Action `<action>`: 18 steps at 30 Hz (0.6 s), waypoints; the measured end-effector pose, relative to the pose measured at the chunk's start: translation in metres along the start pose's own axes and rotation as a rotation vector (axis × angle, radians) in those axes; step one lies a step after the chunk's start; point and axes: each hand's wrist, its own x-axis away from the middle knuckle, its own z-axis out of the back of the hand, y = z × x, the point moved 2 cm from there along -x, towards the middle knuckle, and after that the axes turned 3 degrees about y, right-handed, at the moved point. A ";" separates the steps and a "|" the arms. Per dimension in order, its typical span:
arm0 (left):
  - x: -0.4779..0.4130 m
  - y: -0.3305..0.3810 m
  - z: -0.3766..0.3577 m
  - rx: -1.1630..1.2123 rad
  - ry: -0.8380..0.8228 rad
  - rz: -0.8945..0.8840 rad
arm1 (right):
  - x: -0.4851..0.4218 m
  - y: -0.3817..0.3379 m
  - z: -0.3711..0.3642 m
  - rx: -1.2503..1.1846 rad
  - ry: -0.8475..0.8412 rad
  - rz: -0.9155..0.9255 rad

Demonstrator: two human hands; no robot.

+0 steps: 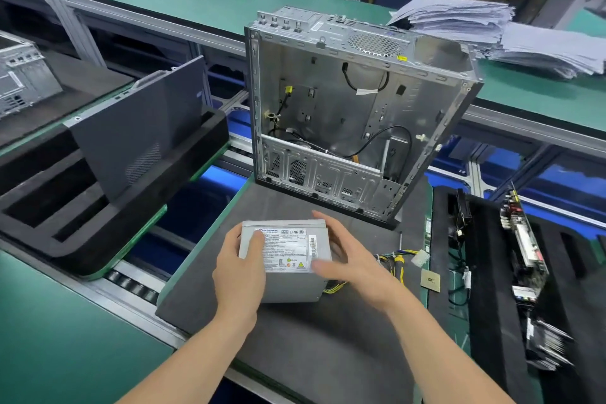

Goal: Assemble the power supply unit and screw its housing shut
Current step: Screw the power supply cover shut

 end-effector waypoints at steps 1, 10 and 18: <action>0.001 0.000 0.000 -0.005 0.004 -0.007 | 0.001 0.002 0.003 0.063 -0.019 0.024; 0.000 0.001 0.001 -0.013 -0.020 -0.009 | 0.001 0.006 0.005 0.328 0.138 0.182; -0.005 -0.004 0.005 0.026 -0.062 -0.014 | 0.009 0.009 0.001 0.366 0.176 0.120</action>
